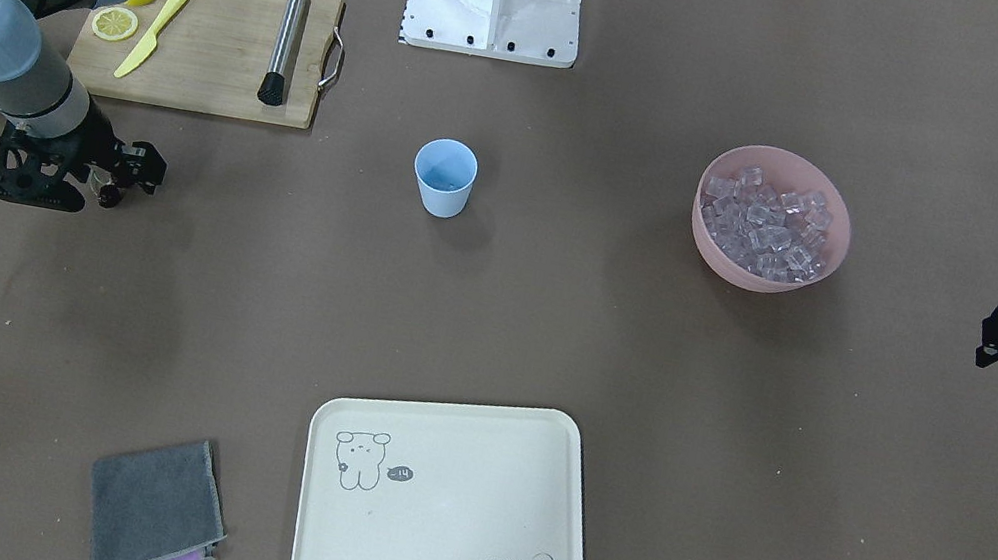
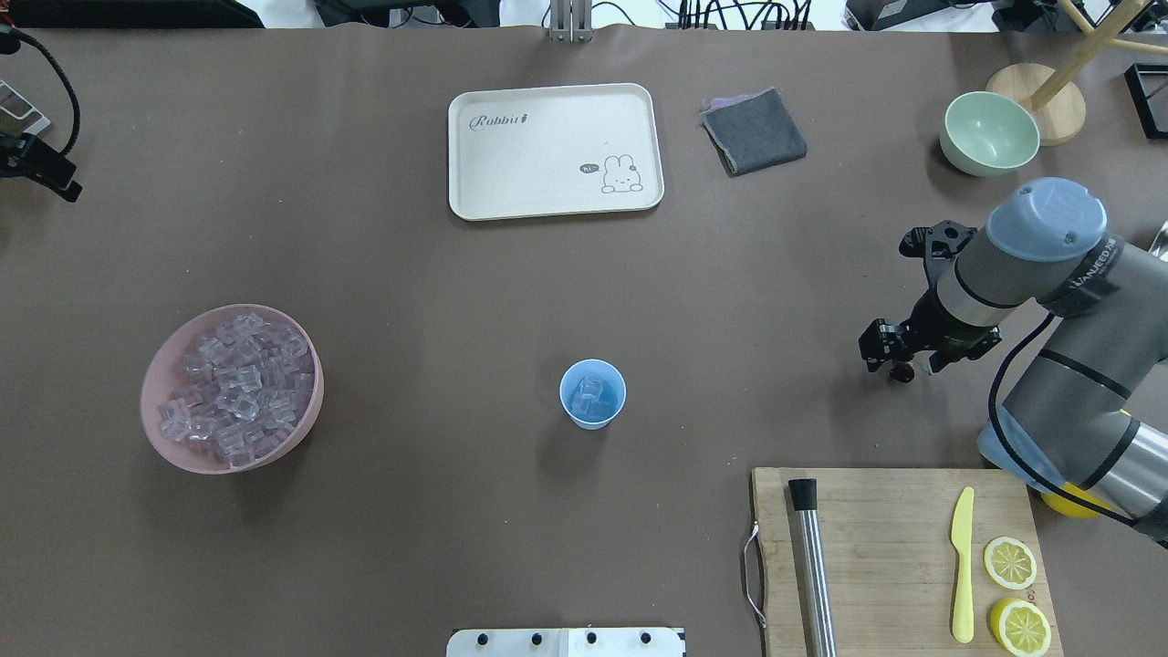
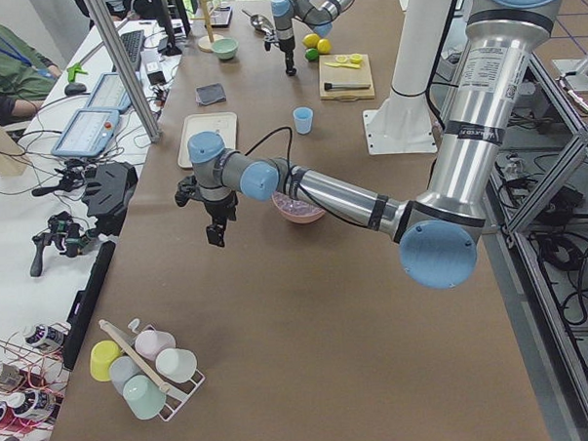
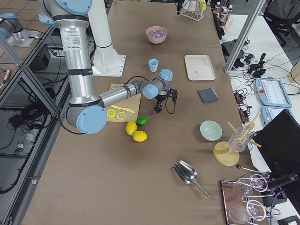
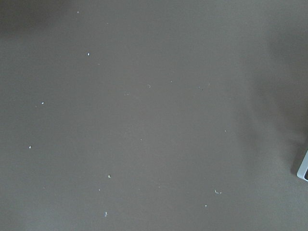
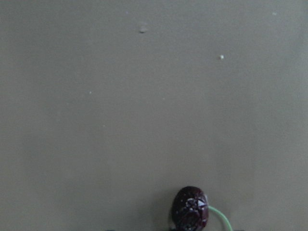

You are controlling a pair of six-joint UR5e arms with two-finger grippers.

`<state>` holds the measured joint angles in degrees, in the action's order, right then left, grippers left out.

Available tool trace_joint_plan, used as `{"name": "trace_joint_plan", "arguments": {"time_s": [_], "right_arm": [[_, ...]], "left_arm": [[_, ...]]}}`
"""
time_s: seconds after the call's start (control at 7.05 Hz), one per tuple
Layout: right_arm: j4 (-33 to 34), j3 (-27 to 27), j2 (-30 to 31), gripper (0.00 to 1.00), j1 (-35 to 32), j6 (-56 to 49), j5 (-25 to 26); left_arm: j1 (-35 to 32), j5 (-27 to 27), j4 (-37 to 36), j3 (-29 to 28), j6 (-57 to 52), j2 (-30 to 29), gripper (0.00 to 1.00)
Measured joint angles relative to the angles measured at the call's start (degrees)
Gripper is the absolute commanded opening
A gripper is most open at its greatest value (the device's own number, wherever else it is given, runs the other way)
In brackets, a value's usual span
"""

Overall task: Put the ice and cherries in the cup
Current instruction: 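Close the right gripper on the cherry stems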

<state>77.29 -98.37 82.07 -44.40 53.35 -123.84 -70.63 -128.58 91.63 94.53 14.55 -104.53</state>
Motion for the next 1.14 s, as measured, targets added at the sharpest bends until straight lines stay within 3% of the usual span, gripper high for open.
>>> {"name": "trace_joint_plan", "arguments": {"time_s": [0.14,0.43,0.85,1.14], "right_arm": [[0.2,-0.3,0.3,0.54,0.1,0.1,-0.6],[0.5,-1.1,1.2,0.36,0.1,0.1,-1.7],[0.7,-1.5,1.5,0.36,0.1,0.0,-2.3],[0.7,-1.3,1.2,0.0,0.2,-0.2,-2.3]], "left_arm": [[0.0,-0.1,0.1,-0.1,0.0,0.0,0.97],[0.1,-0.1,0.2,-0.1,0.4,-0.1,0.97],[0.1,-0.1,0.3,-0.1,0.8,-0.2,0.97],[0.2,-0.1,0.4,-0.1,0.8,-0.2,0.97]]}}
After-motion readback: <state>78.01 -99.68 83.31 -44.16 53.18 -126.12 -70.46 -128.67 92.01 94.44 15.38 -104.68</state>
